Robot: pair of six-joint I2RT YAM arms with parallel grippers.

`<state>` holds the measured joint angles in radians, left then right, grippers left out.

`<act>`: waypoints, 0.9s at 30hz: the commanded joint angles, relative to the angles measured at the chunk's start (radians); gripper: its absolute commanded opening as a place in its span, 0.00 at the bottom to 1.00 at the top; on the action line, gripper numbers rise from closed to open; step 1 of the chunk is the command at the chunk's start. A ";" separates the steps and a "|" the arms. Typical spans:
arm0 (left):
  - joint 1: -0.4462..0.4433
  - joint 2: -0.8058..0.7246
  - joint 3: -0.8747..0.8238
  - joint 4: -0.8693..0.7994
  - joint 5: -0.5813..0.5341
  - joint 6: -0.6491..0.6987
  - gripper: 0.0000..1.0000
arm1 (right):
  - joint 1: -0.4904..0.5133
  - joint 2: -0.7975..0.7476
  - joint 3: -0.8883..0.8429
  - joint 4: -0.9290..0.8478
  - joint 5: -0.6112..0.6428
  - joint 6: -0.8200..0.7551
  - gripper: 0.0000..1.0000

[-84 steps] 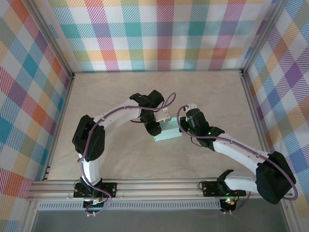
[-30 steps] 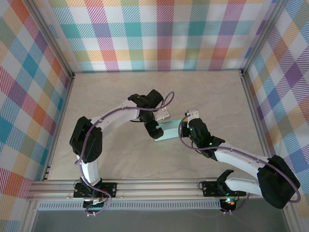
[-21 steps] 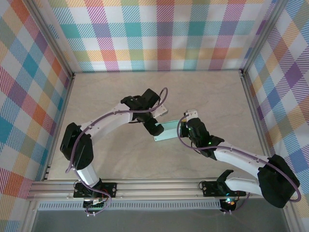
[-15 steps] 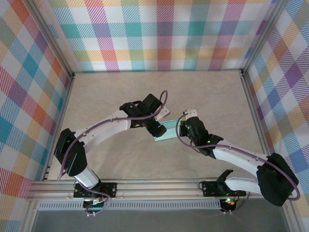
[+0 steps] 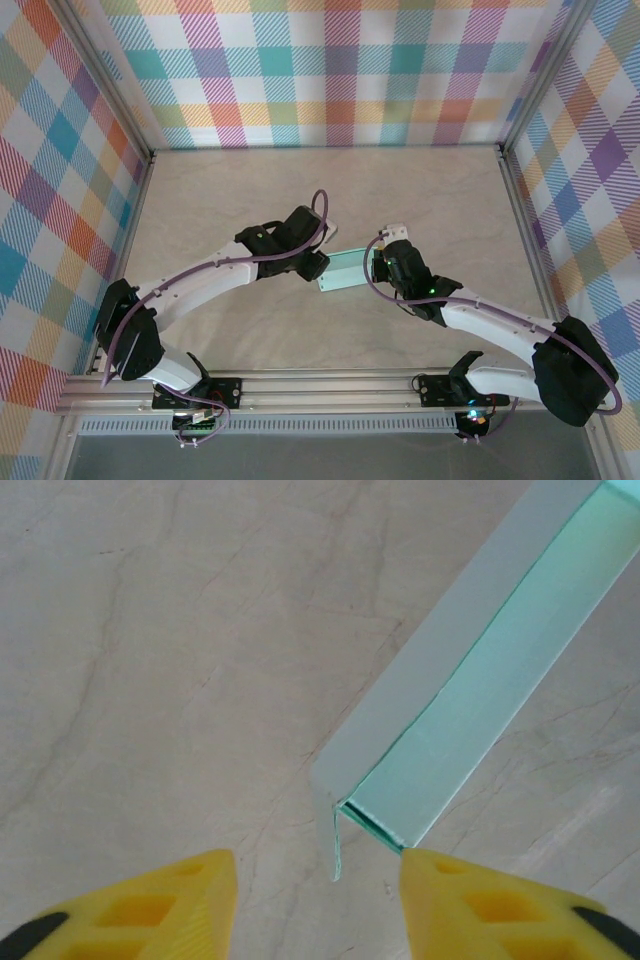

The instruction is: Fold the paper box

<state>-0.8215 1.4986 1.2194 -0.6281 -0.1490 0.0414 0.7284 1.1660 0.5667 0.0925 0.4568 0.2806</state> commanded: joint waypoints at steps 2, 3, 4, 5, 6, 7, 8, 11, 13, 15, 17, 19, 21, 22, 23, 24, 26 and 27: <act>0.007 0.003 -0.003 0.010 -0.016 -0.026 0.42 | 0.006 0.008 0.019 -0.059 0.001 0.027 0.00; 0.008 0.009 -0.002 0.013 -0.018 -0.026 0.40 | 0.006 0.008 0.022 -0.060 0.000 0.028 0.00; 0.009 0.014 -0.001 0.016 -0.023 -0.027 0.39 | 0.006 0.008 0.022 -0.066 -0.001 0.028 0.00; 0.009 0.019 0.000 0.021 -0.029 -0.028 0.33 | 0.006 0.009 0.022 -0.068 -0.002 0.031 0.00; 0.009 0.024 0.002 0.024 -0.030 -0.031 0.32 | 0.006 0.010 0.024 -0.069 -0.004 0.031 0.00; 0.009 0.027 0.001 0.027 -0.027 -0.034 0.32 | 0.008 0.010 0.025 -0.072 -0.003 0.032 0.00; 0.010 0.031 0.002 0.029 -0.019 -0.032 0.32 | 0.006 0.009 0.025 -0.073 -0.003 0.032 0.00; 0.009 0.038 0.003 0.029 -0.005 -0.036 0.31 | 0.007 0.011 0.027 -0.074 -0.004 0.033 0.00; 0.009 0.044 0.004 0.027 -0.003 -0.034 0.31 | 0.008 0.014 0.027 -0.073 -0.003 0.032 0.00; 0.009 0.054 0.009 0.024 -0.002 -0.034 0.30 | 0.006 0.016 0.029 -0.073 -0.003 0.032 0.00; 0.010 0.063 0.014 0.022 -0.001 -0.039 0.28 | 0.006 0.016 0.030 -0.073 -0.005 0.032 0.00; 0.009 0.073 0.018 0.019 0.001 -0.040 0.23 | 0.006 0.014 0.031 -0.073 -0.006 0.032 0.00; 0.009 0.085 0.027 0.011 -0.010 -0.041 0.23 | 0.006 0.011 0.029 -0.073 -0.007 0.032 0.00; 0.010 0.089 0.030 0.007 -0.016 -0.041 0.22 | 0.008 0.009 0.029 -0.074 -0.006 0.032 0.00; 0.009 0.093 0.033 0.006 -0.020 -0.041 0.17 | 0.007 0.009 0.029 -0.073 -0.008 0.032 0.00; 0.009 0.094 0.035 0.005 -0.023 -0.042 0.16 | 0.007 0.009 0.029 -0.073 -0.010 0.032 0.00; 0.010 0.094 0.035 0.008 -0.016 -0.046 0.16 | 0.006 0.011 0.028 -0.073 -0.011 0.034 0.00; 0.010 0.094 0.040 0.008 -0.011 -0.050 0.16 | 0.006 0.012 0.029 -0.073 -0.013 0.033 0.00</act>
<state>-0.8196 1.5940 1.2217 -0.6174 -0.1589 0.0082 0.7280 1.1683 0.5789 0.0692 0.4561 0.2996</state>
